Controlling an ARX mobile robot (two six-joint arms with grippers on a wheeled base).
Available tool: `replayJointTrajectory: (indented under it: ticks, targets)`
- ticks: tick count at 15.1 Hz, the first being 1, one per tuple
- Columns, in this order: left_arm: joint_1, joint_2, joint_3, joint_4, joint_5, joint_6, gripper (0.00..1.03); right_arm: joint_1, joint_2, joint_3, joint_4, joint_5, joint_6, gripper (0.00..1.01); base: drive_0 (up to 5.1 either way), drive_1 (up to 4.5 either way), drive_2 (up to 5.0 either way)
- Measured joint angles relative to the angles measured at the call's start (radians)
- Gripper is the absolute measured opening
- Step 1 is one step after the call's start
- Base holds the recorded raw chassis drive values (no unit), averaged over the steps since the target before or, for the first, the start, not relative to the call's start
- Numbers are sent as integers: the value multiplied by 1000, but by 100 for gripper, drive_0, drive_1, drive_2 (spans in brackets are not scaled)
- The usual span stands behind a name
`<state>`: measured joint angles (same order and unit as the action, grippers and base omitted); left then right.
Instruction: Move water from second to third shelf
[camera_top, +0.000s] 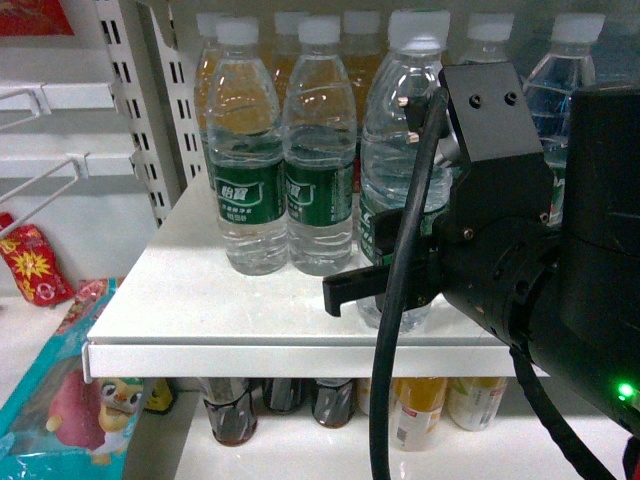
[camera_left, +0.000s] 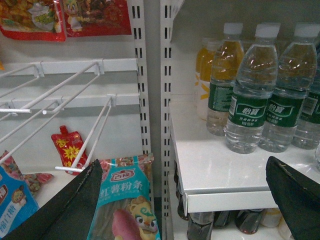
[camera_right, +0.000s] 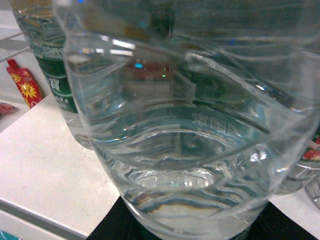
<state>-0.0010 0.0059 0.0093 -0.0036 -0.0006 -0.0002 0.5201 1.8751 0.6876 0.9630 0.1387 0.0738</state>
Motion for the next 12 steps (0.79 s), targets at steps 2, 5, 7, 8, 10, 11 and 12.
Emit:
replayJointTrajectory:
  ticks: [2,5,7,8,10,11,12]
  targets:
    - [0,0,0,0,0,0,98,-8,11,19,4,5,0,37,0,0,0]
    - [0,0,0,0,0,0,98,-27,79,89,-7,32,-1,37,0,0,0]
    - [0,0,0,0,0,0,98,-23,80,89,-6,41,-1,37,0,0,0]
    - [0,0,0,0,0,0,98,-24,80,89,-12,40,5,49,0,0,0]
    - [0,0,0,0,0,0,98,-24,80,89,-12,39,5,53,0,0,0]
    - [0,0,0,0,0,0,98,-24,80,90,-12,38,7,57,0,0,0]
    - [0,0,0,0,0,0,98,-24,80,92,-13,38,8,60,0,0,0]
